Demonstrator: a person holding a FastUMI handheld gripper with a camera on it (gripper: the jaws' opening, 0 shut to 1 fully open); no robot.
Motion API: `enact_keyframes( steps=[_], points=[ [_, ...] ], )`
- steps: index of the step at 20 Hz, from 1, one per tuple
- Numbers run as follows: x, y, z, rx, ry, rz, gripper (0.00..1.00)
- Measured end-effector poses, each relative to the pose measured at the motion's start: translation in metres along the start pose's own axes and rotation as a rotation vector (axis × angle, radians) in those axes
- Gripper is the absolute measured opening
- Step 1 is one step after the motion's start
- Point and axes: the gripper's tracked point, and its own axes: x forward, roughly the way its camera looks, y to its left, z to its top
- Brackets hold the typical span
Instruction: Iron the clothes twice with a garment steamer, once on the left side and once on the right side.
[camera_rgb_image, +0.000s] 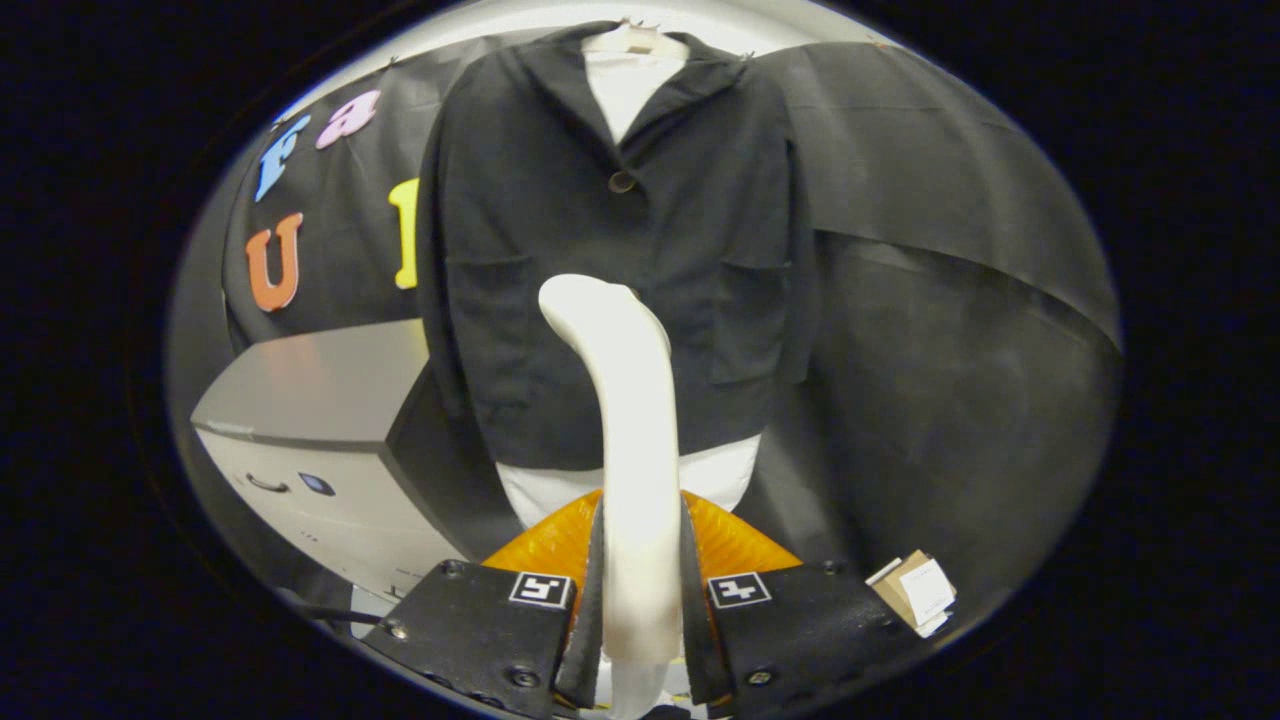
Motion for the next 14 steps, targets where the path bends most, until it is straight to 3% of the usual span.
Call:
enact_keyframes(
  steps=[7, 14],
  points=[
    [-0.019, -0.062, 0.085, 0.108, -0.131, -0.06, 0.37],
    [-0.03, -0.084, 0.194, 0.172, -0.289, -0.056, 0.37]
  ],
)
